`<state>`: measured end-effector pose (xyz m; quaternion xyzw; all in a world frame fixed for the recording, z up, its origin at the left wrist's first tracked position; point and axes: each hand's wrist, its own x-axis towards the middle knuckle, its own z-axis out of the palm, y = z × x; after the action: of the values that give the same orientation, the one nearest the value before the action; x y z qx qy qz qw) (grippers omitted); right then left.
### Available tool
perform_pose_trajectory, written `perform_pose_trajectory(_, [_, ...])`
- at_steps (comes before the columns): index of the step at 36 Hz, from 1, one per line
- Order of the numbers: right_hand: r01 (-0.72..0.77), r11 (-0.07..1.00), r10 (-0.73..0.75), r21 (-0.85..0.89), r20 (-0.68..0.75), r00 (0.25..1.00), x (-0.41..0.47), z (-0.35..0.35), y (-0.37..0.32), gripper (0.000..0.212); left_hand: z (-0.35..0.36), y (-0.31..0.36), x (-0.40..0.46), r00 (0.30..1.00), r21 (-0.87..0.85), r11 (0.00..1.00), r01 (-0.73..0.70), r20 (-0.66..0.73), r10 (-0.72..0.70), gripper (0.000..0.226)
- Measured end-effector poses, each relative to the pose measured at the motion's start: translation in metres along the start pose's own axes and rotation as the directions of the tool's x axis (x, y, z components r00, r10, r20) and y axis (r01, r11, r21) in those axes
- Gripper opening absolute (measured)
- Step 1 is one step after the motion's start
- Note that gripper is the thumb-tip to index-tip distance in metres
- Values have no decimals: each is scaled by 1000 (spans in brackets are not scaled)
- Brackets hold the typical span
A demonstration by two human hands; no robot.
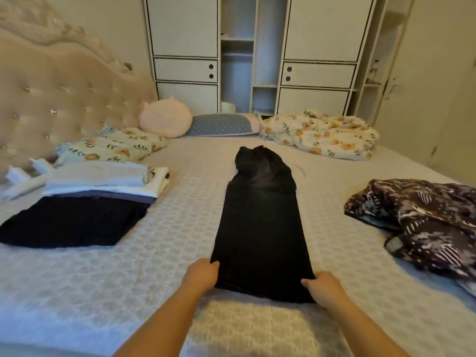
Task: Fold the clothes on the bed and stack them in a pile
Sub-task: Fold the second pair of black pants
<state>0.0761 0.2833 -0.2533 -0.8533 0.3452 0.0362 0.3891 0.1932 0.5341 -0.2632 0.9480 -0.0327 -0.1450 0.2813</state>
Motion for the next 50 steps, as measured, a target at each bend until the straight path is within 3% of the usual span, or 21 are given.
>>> perform_pose_trajectory(8, [-49,990,57,129,-65,996,-52,-1,35,23,14,-20,-61,995,-5,995,-97,-25,97,36])
perform_pose_trajectory(11, [-8,996,19,86,-129,991,-71,2,46,26,27,-28,-85,983,47,992,-121,-133,126,36])
perform_pose_trajectory(15, [74,995,-51,60,-317,947,-90,15,54,23,31,-28,-107,930,27,987,-160,-330,160,29])
perform_pose_trajectory(17, [108,994,-103,-9,-396,912,-98,22,53,35,36,-30,-111,866,119,954,-276,-399,300,37])
perform_pose_trajectory(19, [128,950,-244,-286,-422,873,-104,30,51,46,40,-34,-115,723,232,836,-497,-422,547,39])
perform_pose_trajectory(21, [161,799,-448,-579,-396,801,-112,39,48,49,43,-37,-119,567,334,637,-694,-292,770,41])
perform_pose_trajectory(23, [310,683,-640,-662,-337,690,-115,45,45,46,47,-37,-117,510,415,504,-758,-106,854,50])
perform_pose_trajectory(25, [466,563,-744,-682,-173,646,-114,54,46,48,49,-38,-113,582,466,501,-729,39,812,62])
perform_pose_trajectory(28, [523,511,-683,-683,47,729,-110,68,55,62,45,-42,-105,680,512,531,-675,154,716,68])
perform_pose_trajectory(33, [509,524,-668,-683,41,743,-102,63,57,67,30,-42,-99,718,409,612,-677,181,673,53])
perform_pose_trajectory(38, [506,536,-639,-676,66,766,-95,52,49,49,26,-37,-95,717,491,577,-653,156,679,46])
perform_pose_trajectory(42, [423,526,-580,-738,52,813,-84,23,38,45,9,-28,-87,745,418,638,-647,166,647,37])
perform_pose_trajectory(44, [442,568,-547,-695,83,833,-81,6,35,39,-6,-21,-82,777,323,709,-626,190,600,24])
perform_pose_trajectory(47, [507,707,-510,-493,141,848,-86,-13,27,23,-26,-9,-79,784,224,757,-614,279,554,16])
perform_pose_trajectory(50, [503,717,-457,-483,219,862,-89,-31,12,21,-45,5,-81,755,196,747,-635,362,546,13])
